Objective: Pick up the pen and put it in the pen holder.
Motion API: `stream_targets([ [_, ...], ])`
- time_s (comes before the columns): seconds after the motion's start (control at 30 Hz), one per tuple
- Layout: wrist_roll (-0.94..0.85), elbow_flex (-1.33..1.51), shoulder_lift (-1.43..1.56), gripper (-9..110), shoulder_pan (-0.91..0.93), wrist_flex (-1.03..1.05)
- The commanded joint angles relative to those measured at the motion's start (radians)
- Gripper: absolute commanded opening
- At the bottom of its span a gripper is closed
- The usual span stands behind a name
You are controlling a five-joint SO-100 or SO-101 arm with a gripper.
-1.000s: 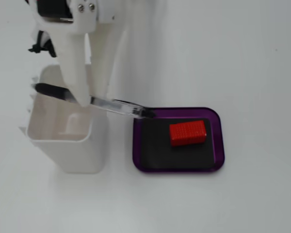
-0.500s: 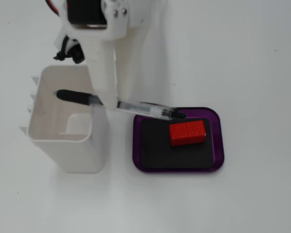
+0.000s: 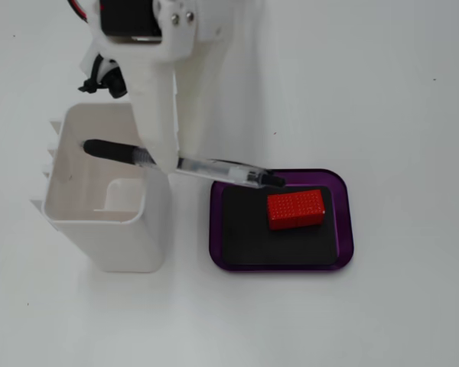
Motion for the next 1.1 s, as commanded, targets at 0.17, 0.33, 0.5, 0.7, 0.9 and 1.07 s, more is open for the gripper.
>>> stream_targets([
  [0.17, 0.005, -0.031, 0.021, 8, 0.003, -0.006],
  [0.33, 0.005, -0.031, 0.023, 8, 0.003, -0.005],
  [0.5, -0.002, -0.037, 0.025, 8, 0.003, 0.0],
  [0.7, -0.014, -0.12, 0.051, 8, 0.0, 0.167],
  [0.9, -0.166, -0.195, 0.172, 8, -0.014, 0.436],
  [1.07, -0.27, -0.127, 0.333, 8, -0.009, 0.583],
])
